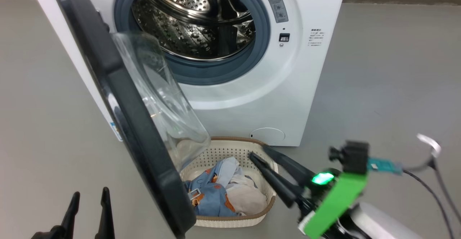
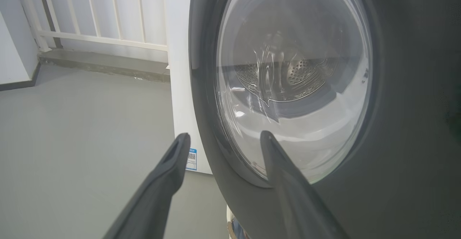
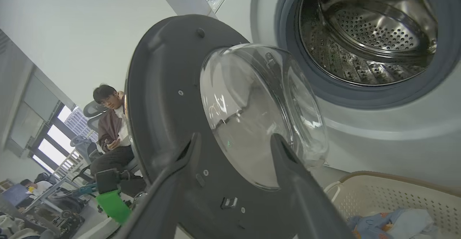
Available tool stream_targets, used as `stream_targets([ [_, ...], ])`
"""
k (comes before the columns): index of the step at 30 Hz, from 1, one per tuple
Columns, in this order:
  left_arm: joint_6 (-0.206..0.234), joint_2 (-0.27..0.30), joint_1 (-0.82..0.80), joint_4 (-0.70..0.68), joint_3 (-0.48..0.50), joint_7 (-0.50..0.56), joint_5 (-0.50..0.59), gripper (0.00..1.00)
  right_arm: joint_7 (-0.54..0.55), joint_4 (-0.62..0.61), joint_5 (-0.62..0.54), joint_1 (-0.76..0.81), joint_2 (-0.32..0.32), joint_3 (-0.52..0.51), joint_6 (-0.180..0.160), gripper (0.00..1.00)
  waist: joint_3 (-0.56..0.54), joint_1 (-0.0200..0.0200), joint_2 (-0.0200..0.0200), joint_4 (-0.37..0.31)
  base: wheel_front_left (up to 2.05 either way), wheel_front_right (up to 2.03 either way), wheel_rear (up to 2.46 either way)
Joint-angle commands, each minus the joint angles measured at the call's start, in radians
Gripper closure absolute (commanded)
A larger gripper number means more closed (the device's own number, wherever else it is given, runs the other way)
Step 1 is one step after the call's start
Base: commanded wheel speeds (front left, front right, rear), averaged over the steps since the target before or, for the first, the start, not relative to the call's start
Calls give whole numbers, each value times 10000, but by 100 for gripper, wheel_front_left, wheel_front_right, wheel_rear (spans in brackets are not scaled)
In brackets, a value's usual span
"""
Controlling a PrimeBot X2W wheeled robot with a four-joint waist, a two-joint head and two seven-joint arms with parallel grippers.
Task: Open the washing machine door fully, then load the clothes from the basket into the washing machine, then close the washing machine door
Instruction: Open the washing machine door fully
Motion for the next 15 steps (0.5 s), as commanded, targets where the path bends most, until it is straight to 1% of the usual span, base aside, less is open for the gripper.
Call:
stream_targets([
  [1, 21, 120, -161, -253, 386, -65, -53, 0, -696, 33, -335, 65, -238, 331, 63, 0, -73, 0, -1, -78, 0, 0, 0],
  [3, 20, 120, -97, -234, 448, -65, -77, 0, -1243, 471, -720, 93, -598, 620, 63, 0, -130, 0, -1, -170, 0, 0, 0],
  [5, 6, 120, -24, -139, 447, -65, -122, 0, -1427, 871, -1036, 203, -785, 512, 63, 0, -173, 0, -1, -261, 0, 0, 0],
  [6, 0, 120, 8, -123, 461, -65, -119, 0, -1449, 998, -1254, 274, -816, 301, 63, 0, -187, 0, -1, -321, 0, 0, 0],
  [11, -35, 120, 86, -92, 483, -65, -131, 0, -1462, 1140, -2951, 1233, -597, -1567, 63, 0, -209, 0, -1, -490, 0, 0, 0],
  [13, -48, 120, 101, -87, 481, -65, -130, 0, -1463, 1135, -3519, 1737, -471, -2164, 63, 0, -233, 0, -1, -523, 0, 0, 0],
  [15, -60, 120, 111, -82, 500, -65, -180, 0, -1464, 1145, -4333, 2173, -446, -2638, 63, 0, -253, 0, -1, -552, 0, 0, 0],
])
